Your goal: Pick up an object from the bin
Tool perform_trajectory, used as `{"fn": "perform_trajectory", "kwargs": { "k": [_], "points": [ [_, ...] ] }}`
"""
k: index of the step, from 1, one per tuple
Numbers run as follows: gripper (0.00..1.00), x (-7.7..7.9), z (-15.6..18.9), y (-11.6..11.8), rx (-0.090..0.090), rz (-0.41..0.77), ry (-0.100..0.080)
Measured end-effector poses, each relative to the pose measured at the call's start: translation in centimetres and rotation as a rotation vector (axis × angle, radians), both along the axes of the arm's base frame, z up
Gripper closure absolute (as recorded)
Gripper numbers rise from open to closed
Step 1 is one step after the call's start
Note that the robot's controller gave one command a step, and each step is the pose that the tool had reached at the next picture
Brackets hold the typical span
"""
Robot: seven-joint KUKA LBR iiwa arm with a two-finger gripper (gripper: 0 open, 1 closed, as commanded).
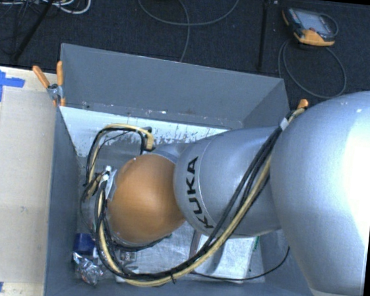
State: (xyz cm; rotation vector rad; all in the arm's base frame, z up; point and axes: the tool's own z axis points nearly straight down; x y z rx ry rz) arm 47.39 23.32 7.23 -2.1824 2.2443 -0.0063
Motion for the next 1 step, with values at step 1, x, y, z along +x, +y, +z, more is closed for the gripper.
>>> {"fn": "perform_trajectory", "kwargs": {
  "k": [1],
  "points": [
    [1.0, 0.28, 3.31, 0.41, -0.003, -0.011, 0.009]
  ]
}}
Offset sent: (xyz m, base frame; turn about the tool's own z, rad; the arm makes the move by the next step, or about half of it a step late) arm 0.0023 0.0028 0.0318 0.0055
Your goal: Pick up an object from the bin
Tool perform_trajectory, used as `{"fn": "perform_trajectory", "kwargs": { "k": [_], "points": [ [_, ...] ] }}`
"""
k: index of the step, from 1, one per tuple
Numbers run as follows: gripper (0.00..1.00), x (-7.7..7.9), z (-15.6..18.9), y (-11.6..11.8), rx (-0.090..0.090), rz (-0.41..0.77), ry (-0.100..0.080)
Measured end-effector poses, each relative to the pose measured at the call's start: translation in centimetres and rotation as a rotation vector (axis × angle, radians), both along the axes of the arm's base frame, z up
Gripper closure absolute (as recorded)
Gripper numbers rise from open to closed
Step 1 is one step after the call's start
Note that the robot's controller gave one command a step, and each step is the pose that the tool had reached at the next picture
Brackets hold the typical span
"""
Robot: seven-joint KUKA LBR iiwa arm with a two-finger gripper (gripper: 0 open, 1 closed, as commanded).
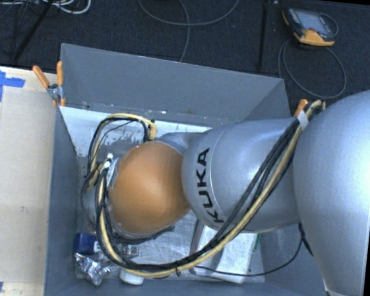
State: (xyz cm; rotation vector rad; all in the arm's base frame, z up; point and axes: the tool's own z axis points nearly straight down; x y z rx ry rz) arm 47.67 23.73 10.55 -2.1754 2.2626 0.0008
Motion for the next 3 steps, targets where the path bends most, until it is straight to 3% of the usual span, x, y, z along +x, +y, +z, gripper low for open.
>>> {"fn": "perform_trajectory", "kwargs": {
  "k": [1, 2, 3],
  "points": [
    [1.0, -0.4, 14.6, 0.7, 0.003, 0.01, -0.005],
    [1.0, -0.4, 5.9, -1.5, -0.006, 0.05, 0.011],
    [1.0, 0.2, 5.6, 0.6, -0.001, -0.257, 0.005]
  ]
}}
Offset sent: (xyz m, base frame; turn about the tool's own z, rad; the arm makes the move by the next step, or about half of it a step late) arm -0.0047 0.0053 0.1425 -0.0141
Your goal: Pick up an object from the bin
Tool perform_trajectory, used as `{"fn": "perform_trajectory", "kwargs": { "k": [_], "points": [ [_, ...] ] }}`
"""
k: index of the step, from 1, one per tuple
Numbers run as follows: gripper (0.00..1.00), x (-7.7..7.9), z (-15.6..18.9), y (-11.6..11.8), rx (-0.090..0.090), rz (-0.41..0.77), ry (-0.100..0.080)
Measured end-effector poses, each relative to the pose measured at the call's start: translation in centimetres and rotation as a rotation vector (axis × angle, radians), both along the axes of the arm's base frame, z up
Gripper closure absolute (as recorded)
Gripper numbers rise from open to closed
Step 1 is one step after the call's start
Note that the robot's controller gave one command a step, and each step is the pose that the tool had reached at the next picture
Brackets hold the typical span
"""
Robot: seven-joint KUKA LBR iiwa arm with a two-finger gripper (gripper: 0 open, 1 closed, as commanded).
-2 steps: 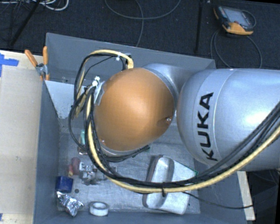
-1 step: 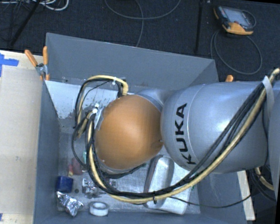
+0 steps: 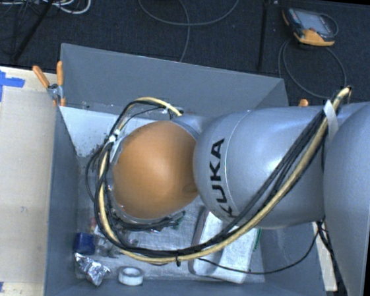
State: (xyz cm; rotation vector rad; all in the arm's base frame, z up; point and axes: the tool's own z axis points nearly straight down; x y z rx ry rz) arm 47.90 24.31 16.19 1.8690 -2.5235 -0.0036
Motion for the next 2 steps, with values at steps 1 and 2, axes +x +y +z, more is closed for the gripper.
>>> {"fn": "perform_trajectory", "kwargs": {
  "k": [1, 2],
  "points": [
    [0.0, 0.0, 0.0, 0.0, 0.0, 0.0, 0.0],
    [0.0, 4.9, -9.2, 0.1, -0.002, -0.06, -0.002]
  ]
}}
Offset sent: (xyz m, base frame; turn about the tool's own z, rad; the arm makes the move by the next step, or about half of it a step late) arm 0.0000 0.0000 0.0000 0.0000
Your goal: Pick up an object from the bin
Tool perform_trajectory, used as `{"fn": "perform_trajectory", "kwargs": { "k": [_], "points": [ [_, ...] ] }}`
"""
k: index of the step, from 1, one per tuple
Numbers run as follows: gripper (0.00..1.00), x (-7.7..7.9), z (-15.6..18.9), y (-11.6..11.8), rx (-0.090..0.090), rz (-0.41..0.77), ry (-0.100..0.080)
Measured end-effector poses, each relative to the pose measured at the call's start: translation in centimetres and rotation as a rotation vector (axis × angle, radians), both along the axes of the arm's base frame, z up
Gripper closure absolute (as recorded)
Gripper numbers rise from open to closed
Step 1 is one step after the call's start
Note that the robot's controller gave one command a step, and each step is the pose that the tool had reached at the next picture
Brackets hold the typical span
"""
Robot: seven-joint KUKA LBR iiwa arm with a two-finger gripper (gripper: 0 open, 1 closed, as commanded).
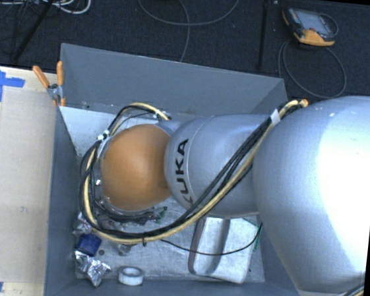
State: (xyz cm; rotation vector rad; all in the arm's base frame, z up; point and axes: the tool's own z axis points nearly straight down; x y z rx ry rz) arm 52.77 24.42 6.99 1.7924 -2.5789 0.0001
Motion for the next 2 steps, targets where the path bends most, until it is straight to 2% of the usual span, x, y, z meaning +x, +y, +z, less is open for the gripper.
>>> {"fn": "perform_trajectory", "kwargs": {
  "k": [1, 2],
  "points": [
    [1.0, -0.1, 0.3, 0.0, 0.0, 0.0, 0.0],
    [1.0, 0.3, 14.0, -1.5, 0.004, 0.051, -0.007]
  ]
}}
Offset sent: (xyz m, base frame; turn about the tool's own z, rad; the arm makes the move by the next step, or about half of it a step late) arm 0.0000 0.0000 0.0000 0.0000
